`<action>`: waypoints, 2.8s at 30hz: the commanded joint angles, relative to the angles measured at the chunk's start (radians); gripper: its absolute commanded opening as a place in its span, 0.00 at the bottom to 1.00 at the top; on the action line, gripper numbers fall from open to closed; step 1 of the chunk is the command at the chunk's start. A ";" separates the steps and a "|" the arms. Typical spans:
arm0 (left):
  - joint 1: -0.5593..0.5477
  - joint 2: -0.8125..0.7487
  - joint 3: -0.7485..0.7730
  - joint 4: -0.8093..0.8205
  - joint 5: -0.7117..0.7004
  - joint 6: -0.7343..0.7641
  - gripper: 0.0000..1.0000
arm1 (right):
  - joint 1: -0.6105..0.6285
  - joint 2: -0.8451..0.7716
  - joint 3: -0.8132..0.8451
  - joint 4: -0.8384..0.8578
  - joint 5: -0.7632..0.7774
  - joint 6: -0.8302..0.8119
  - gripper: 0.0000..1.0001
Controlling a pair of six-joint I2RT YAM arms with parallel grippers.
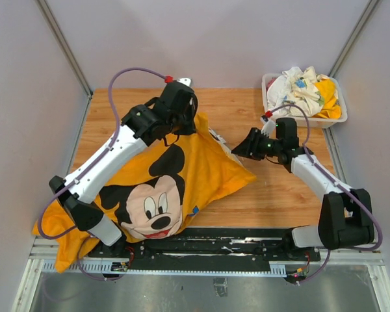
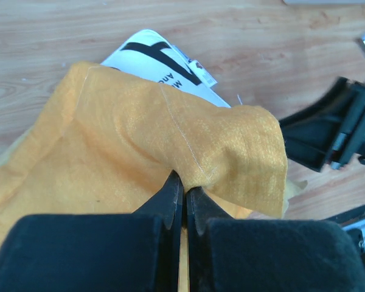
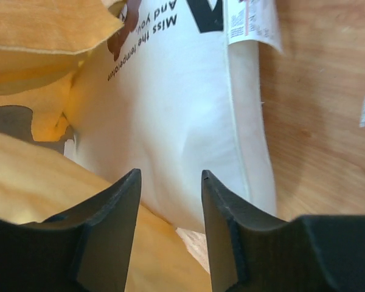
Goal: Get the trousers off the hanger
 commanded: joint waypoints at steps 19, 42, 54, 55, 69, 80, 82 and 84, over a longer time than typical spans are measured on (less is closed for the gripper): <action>0.101 -0.160 0.270 0.075 0.049 0.030 0.00 | -0.200 -0.166 -0.132 0.075 0.040 0.094 0.51; 0.110 -0.226 0.275 0.155 0.276 0.053 0.00 | -0.158 0.044 -0.105 0.463 -0.275 0.367 0.52; 0.127 -0.200 0.263 0.198 0.266 0.015 0.00 | 0.023 0.013 -0.166 0.501 -0.368 0.405 0.55; 0.128 -0.198 0.263 0.205 0.267 0.010 0.00 | 0.040 0.018 -0.171 0.502 -0.363 0.403 0.55; 0.133 -0.161 0.287 0.256 0.303 -0.046 0.00 | 0.177 0.150 -0.182 0.783 -0.321 0.580 0.56; 0.133 -0.157 0.289 0.265 0.309 -0.043 0.00 | 0.298 0.256 -0.079 0.883 -0.306 0.652 0.36; 0.133 -0.160 0.292 0.260 0.298 -0.039 0.00 | 0.299 0.266 -0.077 0.879 -0.298 0.660 0.15; 0.134 -0.166 0.292 0.258 0.290 -0.032 0.00 | 0.298 0.266 -0.078 0.875 -0.297 0.660 0.02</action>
